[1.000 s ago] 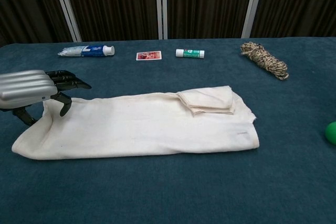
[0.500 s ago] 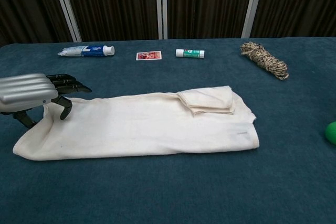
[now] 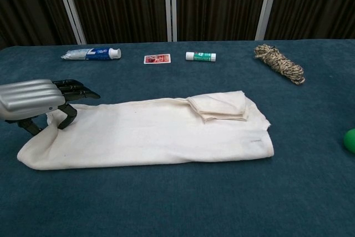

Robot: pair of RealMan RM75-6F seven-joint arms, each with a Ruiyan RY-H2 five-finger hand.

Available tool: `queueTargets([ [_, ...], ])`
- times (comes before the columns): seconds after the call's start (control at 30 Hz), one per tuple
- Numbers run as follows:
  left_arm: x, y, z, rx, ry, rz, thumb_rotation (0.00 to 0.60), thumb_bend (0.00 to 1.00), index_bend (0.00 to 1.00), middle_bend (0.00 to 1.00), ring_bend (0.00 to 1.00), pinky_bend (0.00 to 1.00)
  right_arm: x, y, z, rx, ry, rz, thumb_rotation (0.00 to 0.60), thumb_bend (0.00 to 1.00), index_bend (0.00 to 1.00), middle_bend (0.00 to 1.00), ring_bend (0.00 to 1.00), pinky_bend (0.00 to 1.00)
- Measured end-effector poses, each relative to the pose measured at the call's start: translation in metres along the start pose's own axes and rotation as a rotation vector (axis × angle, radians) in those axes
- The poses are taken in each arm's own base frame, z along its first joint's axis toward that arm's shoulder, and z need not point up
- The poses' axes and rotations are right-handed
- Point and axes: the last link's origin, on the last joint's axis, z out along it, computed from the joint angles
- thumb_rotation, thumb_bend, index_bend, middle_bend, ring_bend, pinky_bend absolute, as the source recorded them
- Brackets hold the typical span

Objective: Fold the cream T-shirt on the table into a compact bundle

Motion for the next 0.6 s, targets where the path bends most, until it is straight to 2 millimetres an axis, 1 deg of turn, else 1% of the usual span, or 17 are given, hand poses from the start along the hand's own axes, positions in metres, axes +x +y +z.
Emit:
queueTargets([
  [0.07, -0.0003, 0.0001, 0.0, 0.001, -0.001, -0.001, 0.6, 0.47, 0.78, 0.0, 0.0, 0.0, 0.0, -0.0001, 0.0, 0.001, 0.0, 0.0, 0.6, 0.0, 0.03, 0.0, 0.0, 0.0],
  [0.23, -0.0002, -0.0003, -0.0002, 0.002, -0.001, -0.007, 0.6, 0.56, 0.8, 0.0, 0.0, 0.0, 0.0001, -0.0002, 0.0, 0.002, 0.0, 0.001, 0.6, 0.0, 0.03, 0.0, 0.0, 0.0],
  [0.6, 0.0019, -0.0057, -0.007, 0.005, 0.002, -0.012, 0.6, 0.61, 0.82, 0.0, 0.0, 0.0, -0.0002, -0.0005, -0.0002, 0.005, -0.002, -0.002, 0.6, 0.0, 0.04, 0.0, 0.0, 0.0],
])
